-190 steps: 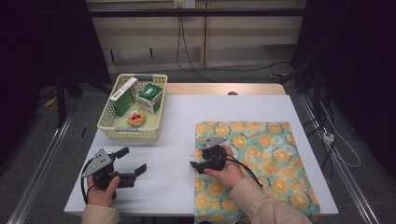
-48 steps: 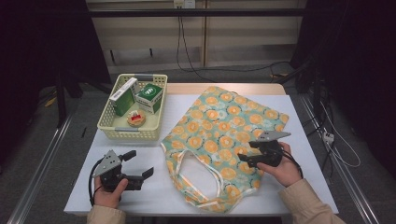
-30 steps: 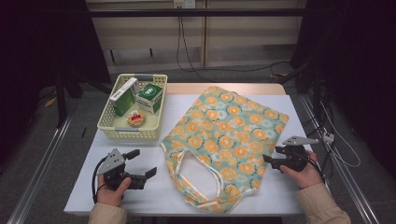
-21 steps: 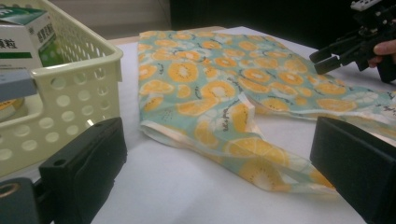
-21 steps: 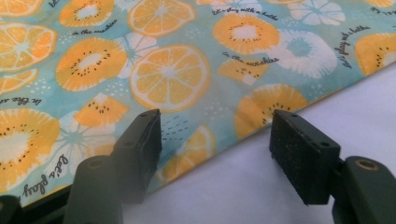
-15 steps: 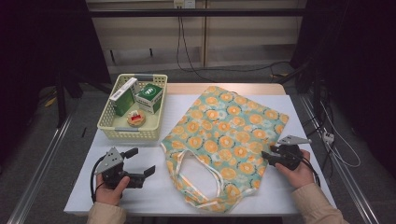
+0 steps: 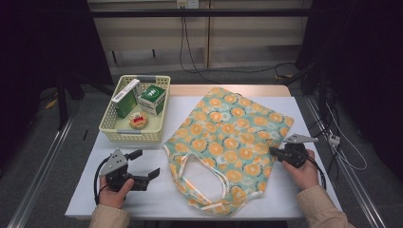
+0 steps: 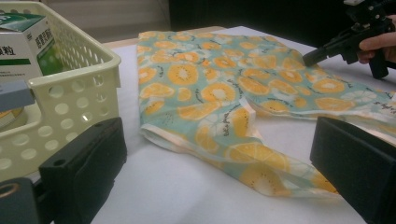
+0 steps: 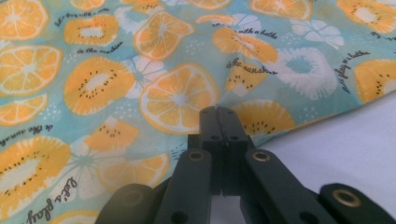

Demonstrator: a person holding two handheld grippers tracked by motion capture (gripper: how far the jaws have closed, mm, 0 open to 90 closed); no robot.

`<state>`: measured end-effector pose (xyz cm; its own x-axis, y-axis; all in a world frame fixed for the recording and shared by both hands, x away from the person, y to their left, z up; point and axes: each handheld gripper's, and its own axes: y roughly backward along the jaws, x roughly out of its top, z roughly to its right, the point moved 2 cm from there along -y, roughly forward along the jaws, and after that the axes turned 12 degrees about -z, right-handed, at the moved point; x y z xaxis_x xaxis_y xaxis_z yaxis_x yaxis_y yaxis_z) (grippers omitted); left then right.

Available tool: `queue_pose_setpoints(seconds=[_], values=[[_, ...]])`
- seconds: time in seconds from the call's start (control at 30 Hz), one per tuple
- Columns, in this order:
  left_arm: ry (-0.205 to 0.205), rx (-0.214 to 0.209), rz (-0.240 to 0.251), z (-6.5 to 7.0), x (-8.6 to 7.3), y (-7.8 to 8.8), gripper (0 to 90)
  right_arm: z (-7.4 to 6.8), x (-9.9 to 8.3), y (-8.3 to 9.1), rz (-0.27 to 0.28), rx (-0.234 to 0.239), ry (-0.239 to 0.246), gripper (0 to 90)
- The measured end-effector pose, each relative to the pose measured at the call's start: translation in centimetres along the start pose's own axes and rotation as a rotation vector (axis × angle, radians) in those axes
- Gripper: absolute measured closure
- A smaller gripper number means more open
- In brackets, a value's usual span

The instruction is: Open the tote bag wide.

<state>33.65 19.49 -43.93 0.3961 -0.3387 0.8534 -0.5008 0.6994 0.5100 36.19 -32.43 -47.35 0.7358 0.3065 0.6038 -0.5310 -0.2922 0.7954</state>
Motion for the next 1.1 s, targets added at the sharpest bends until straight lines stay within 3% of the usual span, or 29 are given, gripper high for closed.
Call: queue_pose_setpoints(seconds=[0.1,0.3,0.43,0.6,0.67,0.77,0.83,0.93,1.03,1.1], values=[[0.003,0.004,0.003,0.0,0.3,-0.1,3.5,0.8,0.3,-0.2,0.009,0.016,-0.019,90.0],[-0.008,-0.008,-0.006,0.2,0.5,-0.8,3.5,2.8,1.2,-0.7,0.015,-0.061,-0.041,90.0],[-0.009,-0.013,-0.013,0.4,0.7,-1.2,3.5,4.1,1.2,-0.7,0.033,-0.063,-0.1,90.0],[-0.023,-0.014,-0.025,0.7,1.0,-1.4,3.5,4.0,0.7,0.0,0.021,-0.077,-0.096,90.0],[-0.017,-0.018,-0.029,0.8,1.1,-1.6,3.6,3.9,0.5,0.3,0.028,-0.057,-0.1,90.0],[-0.024,-0.023,-0.031,0.9,1.2,-1.7,3.6,3.5,0.2,0.8,0.037,-0.069,-0.08,90.0],[-0.029,-0.022,-0.035,0.9,1.2,-1.7,3.7,3.2,0.3,1.3,0.055,-0.086,-0.066,75.8],[-0.021,-0.027,-0.035,1.0,1.1,-1.7,3.7,1.6,1.0,2.1,0.085,-0.068,-0.015,53.7],[-0.006,-0.025,-0.029,0.8,1.0,-1.7,3.7,-1.2,2.0,2.2,0.1,-0.009,0.085,46.4],[0.006,-0.018,-0.031,0.7,1.0,-1.7,3.7,-3.3,2.7,1.8,0.095,0.06,0.135,46.9]])
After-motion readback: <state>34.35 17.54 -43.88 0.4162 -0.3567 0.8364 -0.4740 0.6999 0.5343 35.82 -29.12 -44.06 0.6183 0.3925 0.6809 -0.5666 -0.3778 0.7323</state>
